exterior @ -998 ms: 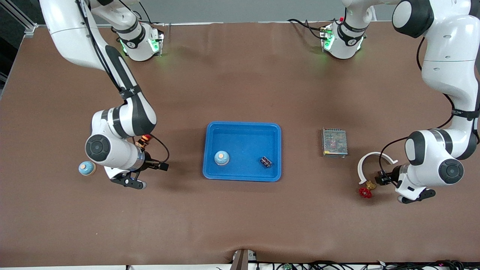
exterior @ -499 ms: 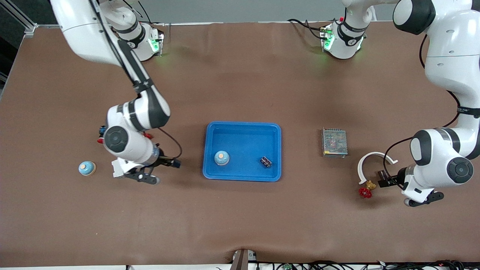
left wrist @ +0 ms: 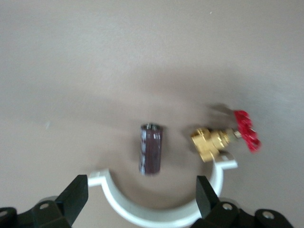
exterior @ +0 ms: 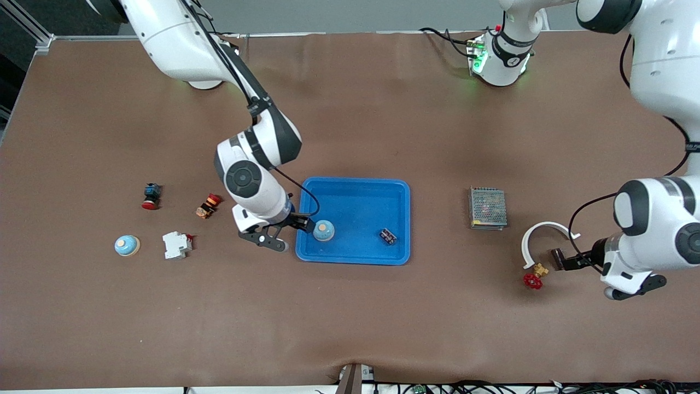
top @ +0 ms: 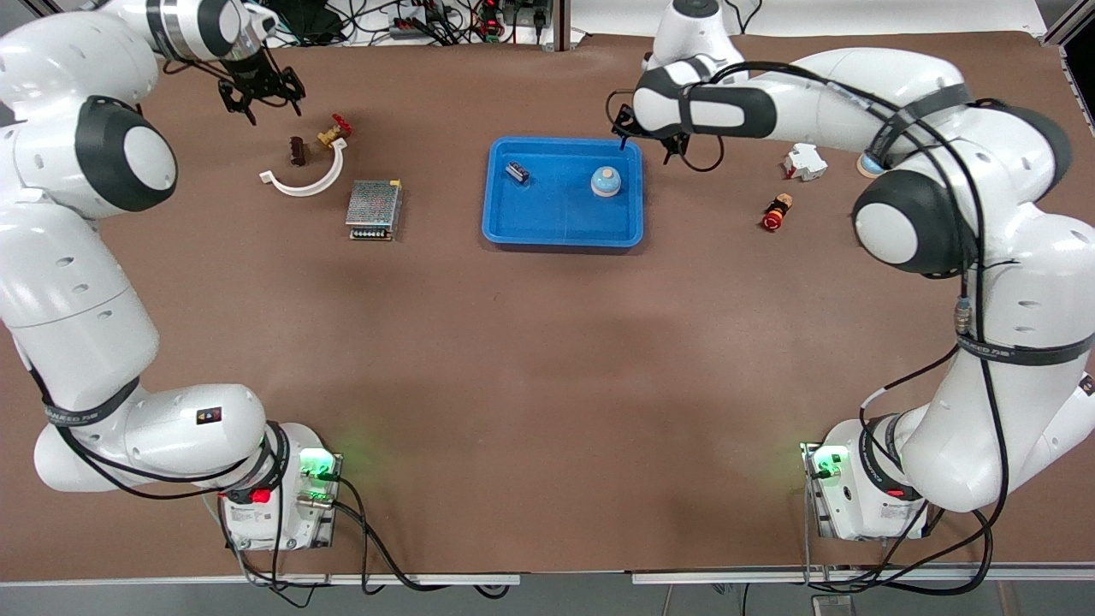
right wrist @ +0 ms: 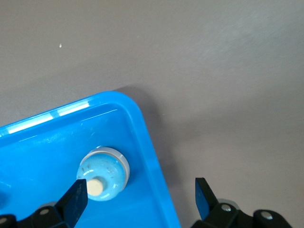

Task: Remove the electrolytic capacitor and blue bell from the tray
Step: 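Return the right gripper to the second bell while the left gripper returns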

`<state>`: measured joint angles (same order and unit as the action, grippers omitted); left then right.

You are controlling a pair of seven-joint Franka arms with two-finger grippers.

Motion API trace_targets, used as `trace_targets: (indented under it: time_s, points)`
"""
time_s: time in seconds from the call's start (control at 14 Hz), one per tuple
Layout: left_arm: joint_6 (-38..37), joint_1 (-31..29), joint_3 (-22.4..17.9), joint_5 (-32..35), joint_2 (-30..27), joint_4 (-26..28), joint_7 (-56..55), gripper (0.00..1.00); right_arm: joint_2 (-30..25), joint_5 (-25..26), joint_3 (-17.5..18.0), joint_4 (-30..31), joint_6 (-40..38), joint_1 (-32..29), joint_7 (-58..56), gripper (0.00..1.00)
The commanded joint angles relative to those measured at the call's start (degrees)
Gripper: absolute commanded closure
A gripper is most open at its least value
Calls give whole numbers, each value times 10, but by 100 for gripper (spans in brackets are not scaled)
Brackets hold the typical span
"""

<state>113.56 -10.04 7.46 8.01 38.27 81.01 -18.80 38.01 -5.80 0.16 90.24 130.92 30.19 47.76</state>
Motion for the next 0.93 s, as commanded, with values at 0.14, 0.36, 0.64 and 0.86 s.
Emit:
trace_targets:
  time_s: [0.14, 0.36, 0.64, 0.86]
  points:
    - [-86, 6, 58, 6, -72, 11, -121, 0, 54, -7, -6, -30, 77, 12, 40, 0]
    - [-106, 12, 108, 7, -72, -12, -234, 0, 68, -6, -6, -48, 74, 28, 82, 0]
    - [-109, 37, 151, 6, -69, -31, -364, 0, 74, -7, -6, -55, 66, 51, 98, 0]
    - [-107, 83, 151, 6, -56, -56, -435, 0, 85, -1, -6, -56, 64, 62, 119, 0]
